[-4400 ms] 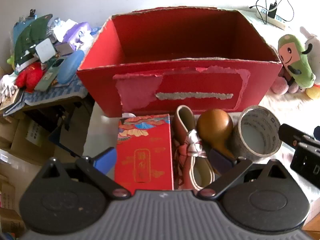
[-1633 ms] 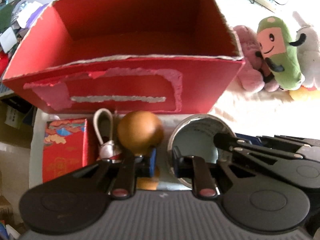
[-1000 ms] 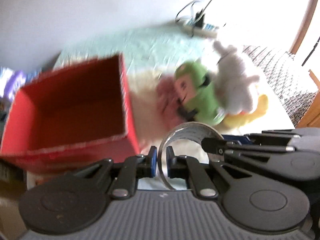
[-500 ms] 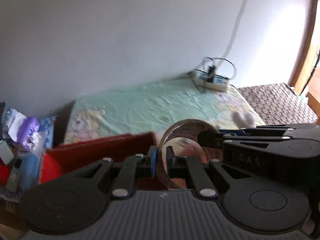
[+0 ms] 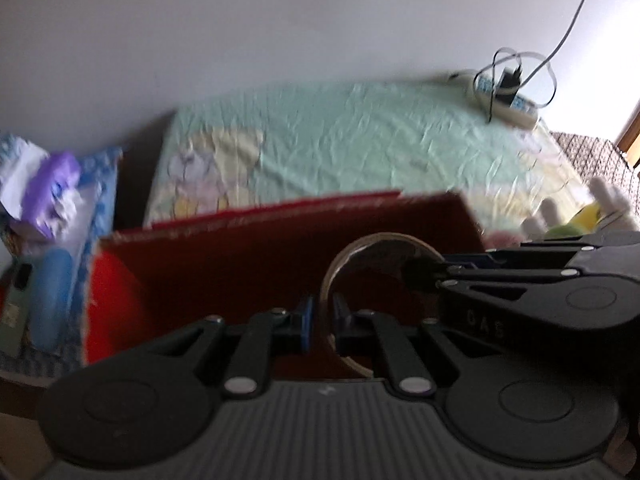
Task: Organize objects
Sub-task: 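Carry the tape roll over the red box and lower it inside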
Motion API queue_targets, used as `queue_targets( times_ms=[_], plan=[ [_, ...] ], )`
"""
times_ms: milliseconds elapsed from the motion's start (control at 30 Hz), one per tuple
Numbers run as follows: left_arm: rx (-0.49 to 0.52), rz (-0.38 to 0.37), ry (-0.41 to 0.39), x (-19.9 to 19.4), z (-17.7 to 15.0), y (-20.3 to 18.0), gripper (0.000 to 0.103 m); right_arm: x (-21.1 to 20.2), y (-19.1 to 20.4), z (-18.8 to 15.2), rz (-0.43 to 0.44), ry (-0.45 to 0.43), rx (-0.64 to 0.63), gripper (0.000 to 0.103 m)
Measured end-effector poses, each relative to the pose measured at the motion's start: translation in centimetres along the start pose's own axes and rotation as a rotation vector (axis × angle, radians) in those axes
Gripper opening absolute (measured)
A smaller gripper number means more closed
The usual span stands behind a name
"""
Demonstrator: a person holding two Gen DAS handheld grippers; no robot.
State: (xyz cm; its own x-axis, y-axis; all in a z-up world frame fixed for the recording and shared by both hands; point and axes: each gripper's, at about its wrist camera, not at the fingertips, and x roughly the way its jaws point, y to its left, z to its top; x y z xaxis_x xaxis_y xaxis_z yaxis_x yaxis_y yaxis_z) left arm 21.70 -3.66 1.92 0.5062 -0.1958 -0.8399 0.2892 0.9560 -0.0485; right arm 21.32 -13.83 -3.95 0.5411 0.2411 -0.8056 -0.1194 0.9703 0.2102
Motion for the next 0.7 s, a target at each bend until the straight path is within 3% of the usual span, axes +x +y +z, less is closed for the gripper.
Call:
queue_targets(
  times_ms=[300,567,700],
  plan=[
    [0.011,-0.029,0.057,4.3,-2.0,2.7,0.028,3.2,2.1,0.0,-0.121,0.061,-0.151,0.011],
    [0.049,-0.048,0.068,5.0,-2.2,3.7,0.031,4.9,2.5,0.4,-0.16,0.145,-0.195,0.014],
    [0.077,0.03,0.048,4.9,-2.0,3.9,0.031,5.2,2.6,0.5,-0.173,0.147,-0.207,0.016]
  ],
)
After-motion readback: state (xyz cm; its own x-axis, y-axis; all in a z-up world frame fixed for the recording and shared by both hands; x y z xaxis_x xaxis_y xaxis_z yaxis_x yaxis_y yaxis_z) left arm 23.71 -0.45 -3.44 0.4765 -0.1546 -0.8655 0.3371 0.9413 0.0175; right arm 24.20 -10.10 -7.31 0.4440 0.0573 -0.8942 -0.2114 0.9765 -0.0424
